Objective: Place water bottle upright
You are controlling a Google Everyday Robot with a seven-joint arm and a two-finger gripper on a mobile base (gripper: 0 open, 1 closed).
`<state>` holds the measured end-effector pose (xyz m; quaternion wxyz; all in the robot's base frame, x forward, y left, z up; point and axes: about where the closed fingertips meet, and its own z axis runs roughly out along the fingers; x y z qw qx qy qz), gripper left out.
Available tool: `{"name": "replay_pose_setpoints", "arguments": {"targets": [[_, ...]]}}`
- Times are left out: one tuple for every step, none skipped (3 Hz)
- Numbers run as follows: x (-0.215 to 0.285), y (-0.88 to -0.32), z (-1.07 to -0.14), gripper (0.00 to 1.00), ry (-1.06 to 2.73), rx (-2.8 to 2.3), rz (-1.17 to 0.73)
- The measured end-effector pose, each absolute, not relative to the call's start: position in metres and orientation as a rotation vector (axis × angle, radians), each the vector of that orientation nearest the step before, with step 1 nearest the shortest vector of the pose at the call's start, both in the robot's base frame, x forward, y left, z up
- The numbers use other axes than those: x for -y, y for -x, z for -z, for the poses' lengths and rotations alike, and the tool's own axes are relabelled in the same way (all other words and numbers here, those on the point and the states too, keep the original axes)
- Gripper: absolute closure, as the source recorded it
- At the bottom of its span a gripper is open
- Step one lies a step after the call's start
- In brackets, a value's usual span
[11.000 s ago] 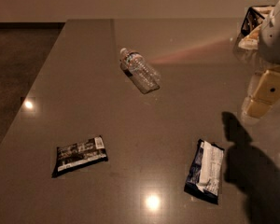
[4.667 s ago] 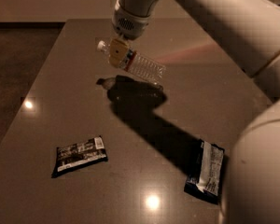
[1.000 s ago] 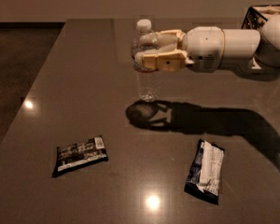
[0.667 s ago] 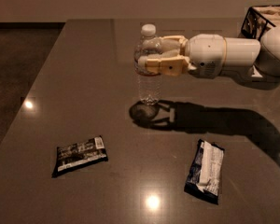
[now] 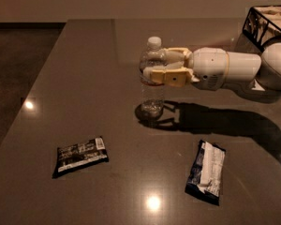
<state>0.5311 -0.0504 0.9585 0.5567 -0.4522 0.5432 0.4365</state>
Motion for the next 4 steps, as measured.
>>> {"name": "replay_pose_setpoints", "arguments": {"targets": [[0.0525,-0.5303,-0.9507,1.00,1.063,-1.287,-1.026],[0.0547,-0.5290,-0.9480,0.81,1.065,-1.285,-0.992],[0.0519,-0.5285,-0.9490,0.57,1.069,-1.283,-0.998],[0.0494,-0.5279,-0.9497,0.35,1.073,-1.280,-1.000]]}}
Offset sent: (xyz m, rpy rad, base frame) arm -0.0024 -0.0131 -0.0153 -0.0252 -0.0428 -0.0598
